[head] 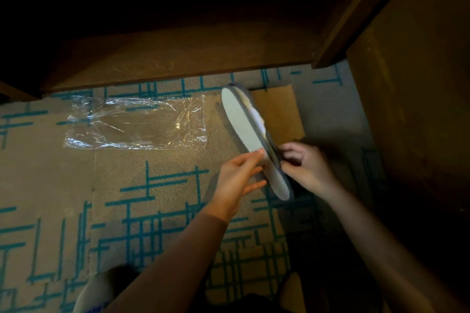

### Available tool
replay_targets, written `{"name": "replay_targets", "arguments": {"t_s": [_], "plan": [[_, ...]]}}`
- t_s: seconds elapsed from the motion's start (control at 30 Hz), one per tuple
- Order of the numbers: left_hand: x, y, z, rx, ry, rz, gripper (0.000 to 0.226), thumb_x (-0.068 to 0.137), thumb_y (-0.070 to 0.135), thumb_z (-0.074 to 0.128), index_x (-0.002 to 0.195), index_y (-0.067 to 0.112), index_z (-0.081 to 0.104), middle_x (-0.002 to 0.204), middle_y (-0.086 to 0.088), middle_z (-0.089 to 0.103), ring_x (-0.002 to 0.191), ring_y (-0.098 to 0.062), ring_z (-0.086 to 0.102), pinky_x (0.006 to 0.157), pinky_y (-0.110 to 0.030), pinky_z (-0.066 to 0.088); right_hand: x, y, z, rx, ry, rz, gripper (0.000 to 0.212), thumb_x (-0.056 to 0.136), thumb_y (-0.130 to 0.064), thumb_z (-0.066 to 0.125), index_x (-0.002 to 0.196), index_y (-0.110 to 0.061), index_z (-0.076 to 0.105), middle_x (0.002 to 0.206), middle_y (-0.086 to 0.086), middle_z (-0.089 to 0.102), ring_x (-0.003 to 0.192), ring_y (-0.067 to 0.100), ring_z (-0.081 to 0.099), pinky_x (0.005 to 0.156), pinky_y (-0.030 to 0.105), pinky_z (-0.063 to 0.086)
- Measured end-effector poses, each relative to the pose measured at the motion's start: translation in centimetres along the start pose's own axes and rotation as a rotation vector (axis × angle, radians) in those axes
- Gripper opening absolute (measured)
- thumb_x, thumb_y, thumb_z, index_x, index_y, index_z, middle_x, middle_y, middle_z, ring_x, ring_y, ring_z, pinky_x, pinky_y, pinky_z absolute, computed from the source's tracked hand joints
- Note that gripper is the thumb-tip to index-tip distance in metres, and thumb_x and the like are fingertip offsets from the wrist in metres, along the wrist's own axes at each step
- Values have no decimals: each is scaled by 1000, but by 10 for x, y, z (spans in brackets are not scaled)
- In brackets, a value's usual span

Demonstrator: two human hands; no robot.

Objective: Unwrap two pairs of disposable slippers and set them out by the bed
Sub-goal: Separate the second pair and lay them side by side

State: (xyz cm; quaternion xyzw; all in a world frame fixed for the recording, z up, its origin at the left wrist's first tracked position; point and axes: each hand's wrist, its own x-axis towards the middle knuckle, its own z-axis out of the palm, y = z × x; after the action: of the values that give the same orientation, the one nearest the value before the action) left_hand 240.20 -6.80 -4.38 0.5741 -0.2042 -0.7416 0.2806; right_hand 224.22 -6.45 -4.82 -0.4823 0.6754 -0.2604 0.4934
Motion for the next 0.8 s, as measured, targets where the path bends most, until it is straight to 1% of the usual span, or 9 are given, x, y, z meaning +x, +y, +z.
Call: {"name": "replay_targets", "arguments": {"t_s": [0.07,0.13,0.23,0.4,0.47,0.53,0.6,0.67,0.8], "plan": [[3,3,7,74,69,-29,34,77,31,71,107,16,63,93,4,69,84,-5,66,62,-22,58,-2,2,4,-67,-32,-5,36,78,-2,64,110,-17,63,105,7,68,99,12,62,89,26,46],[8,4,10,99,121,-44,32,79,23,70,108,14,61,91,1,69,82,-6,67,60,-20,58,-1,5,2,-120,-55,4,38,79,-9,65,115,-22,62,113,3,68,104,10,61,91,26,46],[10,3,10,107,134,-51,30,83,17,65,112,13,60,97,-3,70,87,-9,68,58,-18,57,0,9,-3,-148,-42,18,38,79,-9,65,113,-26,63,114,2,68,105,8,61,89,24,45],[9,2,15,65,156,-21,46,79,30,70,118,10,58,109,-6,68,98,-15,66,69,-26,59,-3,8,-1,-309,23,-97,37,78,-12,64,114,-20,65,106,5,72,97,13,66,86,26,49],[12,1,17,49,182,-50,41,83,22,66,120,7,55,112,-11,66,98,-19,67,70,-27,59,-5,9,2,-355,2,-128,37,79,-13,64,114,-22,65,105,3,72,97,13,66,84,24,47],[12,-2,17,-41,166,-80,35,86,14,62,119,4,55,114,-15,65,100,-22,66,63,-23,60,-4,9,1,-340,-6,-95,36,80,-12,63,115,-22,64,108,3,71,99,13,65,85,24,46],[13,-9,13,-168,125,-107,27,88,10,59,114,5,58,116,-15,63,101,-23,64,61,-21,59,0,7,-5,-324,43,-72,35,81,-9,62,115,-18,65,110,6,70,100,16,64,86,26,47],[12,-17,7,-274,53,-118,12,90,9,55,99,12,62,110,-12,64,93,-20,64,62,-21,59,5,5,-15,-327,120,-81,34,81,-5,59,113,-13,66,111,9,70,101,21,65,88,32,50],[13,-34,4,-383,57,-204,8,90,6,53,92,11,60,96,-10,65,87,-19,65,61,-21,59,17,1,-36,-358,255,-56,33,83,-3,54,113,-11,65,111,9,70,100,24,64,88,37,51]]}}
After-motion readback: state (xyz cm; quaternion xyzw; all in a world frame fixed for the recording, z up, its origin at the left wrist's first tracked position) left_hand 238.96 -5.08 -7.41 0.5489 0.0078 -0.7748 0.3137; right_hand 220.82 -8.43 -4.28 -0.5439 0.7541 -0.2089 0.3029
